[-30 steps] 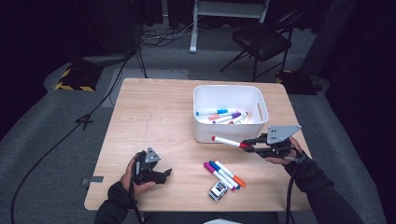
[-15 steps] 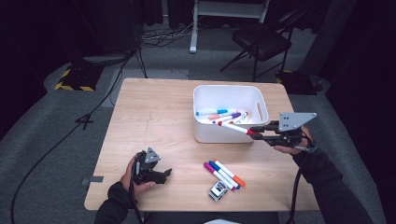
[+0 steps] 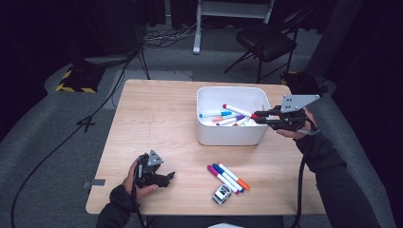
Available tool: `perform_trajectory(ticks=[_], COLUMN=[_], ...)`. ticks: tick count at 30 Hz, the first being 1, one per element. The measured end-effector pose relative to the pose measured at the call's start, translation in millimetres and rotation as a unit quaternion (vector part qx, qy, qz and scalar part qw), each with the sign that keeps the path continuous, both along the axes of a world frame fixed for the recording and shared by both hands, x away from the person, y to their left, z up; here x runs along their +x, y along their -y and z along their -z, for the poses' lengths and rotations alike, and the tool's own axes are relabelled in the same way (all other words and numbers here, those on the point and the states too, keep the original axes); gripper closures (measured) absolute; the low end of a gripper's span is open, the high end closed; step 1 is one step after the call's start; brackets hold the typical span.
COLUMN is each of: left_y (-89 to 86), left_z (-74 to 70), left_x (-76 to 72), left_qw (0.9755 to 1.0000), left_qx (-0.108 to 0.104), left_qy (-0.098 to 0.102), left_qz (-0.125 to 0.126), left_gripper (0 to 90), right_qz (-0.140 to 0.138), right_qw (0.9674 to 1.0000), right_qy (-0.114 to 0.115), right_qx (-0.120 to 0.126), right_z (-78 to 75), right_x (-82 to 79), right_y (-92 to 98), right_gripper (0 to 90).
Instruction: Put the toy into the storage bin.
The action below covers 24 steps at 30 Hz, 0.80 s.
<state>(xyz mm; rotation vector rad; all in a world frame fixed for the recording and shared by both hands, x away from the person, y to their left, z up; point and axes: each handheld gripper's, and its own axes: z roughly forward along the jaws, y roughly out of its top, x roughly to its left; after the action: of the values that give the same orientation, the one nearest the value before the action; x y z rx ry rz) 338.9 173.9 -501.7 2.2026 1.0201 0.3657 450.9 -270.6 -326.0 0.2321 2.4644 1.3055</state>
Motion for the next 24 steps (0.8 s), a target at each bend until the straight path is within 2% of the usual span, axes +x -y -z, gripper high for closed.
perform_trajectory(ticks=[5, 10, 19, 24], left_y=[0.0, -0.1, 0.0, 0.0], left_z=[0.0, -0.1, 0.0, 0.0], left_x=[0.0, 0.1, 0.0, 0.0], left_qw=[1.0, 1.0, 1.0, 1.0], left_qx=[0.0, 0.001, 0.0, 0.0], left_qy=[0.0, 0.0, 0.0, 0.0], left_qz=[0.0, 0.001, 0.0, 0.0], left_gripper=[15.2, 15.2, 15.1, 15.2], right_qz=[0.014, 0.028, 0.045, 0.059], right_qw=[0.9999, 0.9992, 0.9971, 0.9959], right_qy=[-0.002, -0.002, -0.02, -0.029], right_qx=[-0.008, -0.03, -0.059, -0.062], right_z=[0.3, 3.5, 12.7, 18.2], right_x=[14.0, 27.1, 50.6, 60.0], right_y=[-4.9, -10.9, -19.5, -22.1], right_gripper=[75.2, 75.2, 75.2, 75.2])
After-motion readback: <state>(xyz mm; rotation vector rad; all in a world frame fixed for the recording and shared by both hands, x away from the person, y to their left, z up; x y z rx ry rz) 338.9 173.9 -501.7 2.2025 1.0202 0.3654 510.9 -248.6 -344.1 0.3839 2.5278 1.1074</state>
